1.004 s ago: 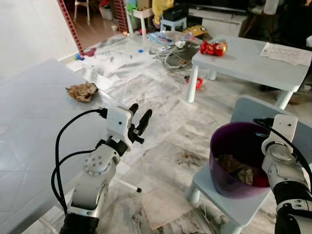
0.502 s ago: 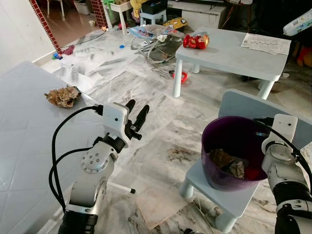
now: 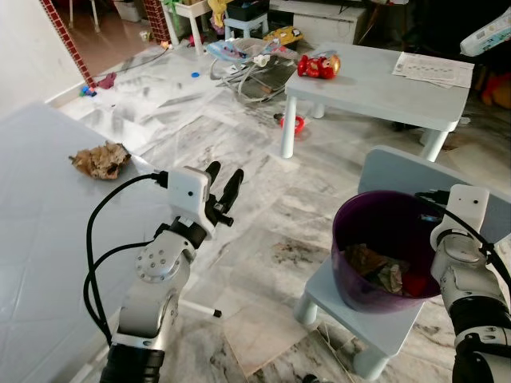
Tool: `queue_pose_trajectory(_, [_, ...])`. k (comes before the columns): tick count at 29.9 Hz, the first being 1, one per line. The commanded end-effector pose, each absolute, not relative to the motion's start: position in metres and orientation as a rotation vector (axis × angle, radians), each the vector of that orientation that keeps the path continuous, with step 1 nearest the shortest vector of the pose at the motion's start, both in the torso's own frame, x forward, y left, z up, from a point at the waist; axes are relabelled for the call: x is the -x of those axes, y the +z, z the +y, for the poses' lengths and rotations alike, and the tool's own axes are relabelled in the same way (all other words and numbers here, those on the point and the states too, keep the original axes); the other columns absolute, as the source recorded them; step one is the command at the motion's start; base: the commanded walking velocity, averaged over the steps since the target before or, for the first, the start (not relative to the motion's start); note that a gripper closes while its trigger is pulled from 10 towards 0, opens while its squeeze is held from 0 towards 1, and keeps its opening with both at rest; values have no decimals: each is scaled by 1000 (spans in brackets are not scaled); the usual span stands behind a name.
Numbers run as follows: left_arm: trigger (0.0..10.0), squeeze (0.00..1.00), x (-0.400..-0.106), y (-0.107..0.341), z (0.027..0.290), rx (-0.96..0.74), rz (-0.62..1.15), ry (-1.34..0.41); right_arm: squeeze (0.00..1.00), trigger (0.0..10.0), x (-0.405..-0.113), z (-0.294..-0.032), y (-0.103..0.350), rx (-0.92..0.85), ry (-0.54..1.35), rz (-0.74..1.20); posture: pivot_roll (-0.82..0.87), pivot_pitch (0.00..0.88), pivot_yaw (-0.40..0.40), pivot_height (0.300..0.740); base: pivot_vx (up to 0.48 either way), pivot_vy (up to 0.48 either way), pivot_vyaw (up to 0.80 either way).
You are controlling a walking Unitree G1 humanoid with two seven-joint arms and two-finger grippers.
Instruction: Picking trash to rubbish bin
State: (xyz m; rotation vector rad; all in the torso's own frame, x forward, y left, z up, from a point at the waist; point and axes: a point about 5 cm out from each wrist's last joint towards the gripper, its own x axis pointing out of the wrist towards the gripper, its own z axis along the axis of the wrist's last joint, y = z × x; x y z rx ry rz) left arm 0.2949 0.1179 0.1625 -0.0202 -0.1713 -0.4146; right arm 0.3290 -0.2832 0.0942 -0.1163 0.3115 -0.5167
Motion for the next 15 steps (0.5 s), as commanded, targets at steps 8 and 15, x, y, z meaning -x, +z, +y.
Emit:
queue_pose_trajectory(8, [10000,0,-297,161,124,46,-156,-371,0,10000,-329,-284,97,120,-511,296,-60,106,73,740,0,0,0])
queue_pose_trajectory(15, [10000,0,-296,159,122,36,-145,-378,0,10000,-328,-284,90,72,-494,344,-59,105,70,740,0,0,0])
